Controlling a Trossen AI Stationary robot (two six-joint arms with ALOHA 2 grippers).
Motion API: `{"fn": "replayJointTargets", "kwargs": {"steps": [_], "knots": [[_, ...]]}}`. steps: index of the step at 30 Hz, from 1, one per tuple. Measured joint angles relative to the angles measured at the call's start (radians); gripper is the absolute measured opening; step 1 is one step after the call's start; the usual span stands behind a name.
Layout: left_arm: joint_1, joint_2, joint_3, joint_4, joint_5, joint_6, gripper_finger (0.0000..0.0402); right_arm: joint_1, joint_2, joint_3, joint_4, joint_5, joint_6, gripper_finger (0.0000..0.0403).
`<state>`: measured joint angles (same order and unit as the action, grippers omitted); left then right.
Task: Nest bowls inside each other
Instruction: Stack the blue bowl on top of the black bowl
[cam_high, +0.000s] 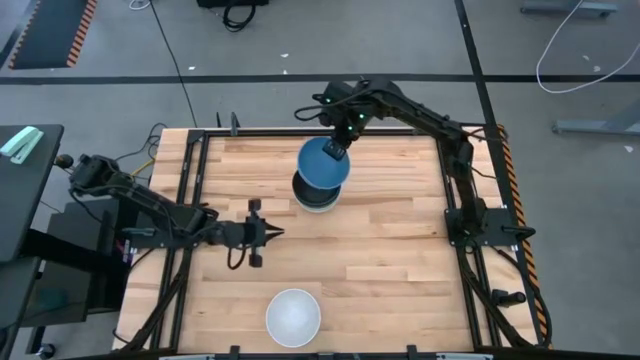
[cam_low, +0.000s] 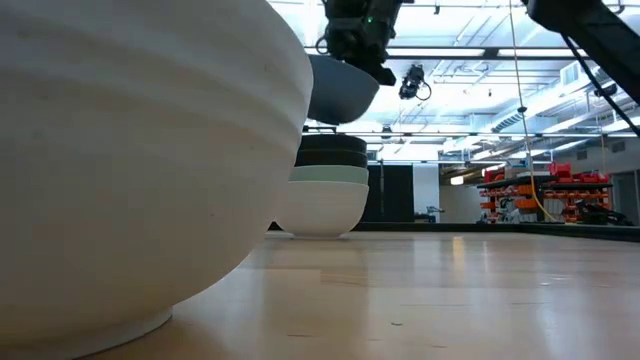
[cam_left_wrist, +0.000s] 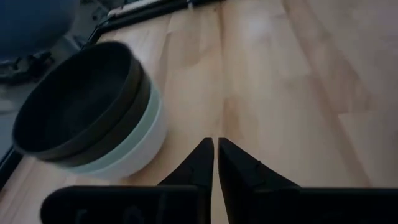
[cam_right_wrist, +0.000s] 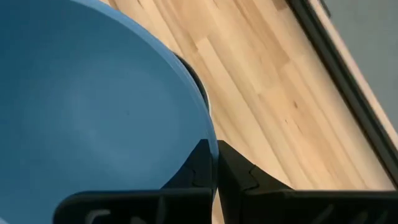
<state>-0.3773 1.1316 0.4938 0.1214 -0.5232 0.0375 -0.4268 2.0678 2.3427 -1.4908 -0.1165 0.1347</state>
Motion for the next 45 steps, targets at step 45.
{"fn": "replayJointTargets", "kwargs": {"steps": [45], "knots": [[0.094,0.0,0.0,-0.074,0.002,-0.1,0.0034,0.051,0.227,-0.002,-0.08,-0.013,-0.078,0.0007]]}}
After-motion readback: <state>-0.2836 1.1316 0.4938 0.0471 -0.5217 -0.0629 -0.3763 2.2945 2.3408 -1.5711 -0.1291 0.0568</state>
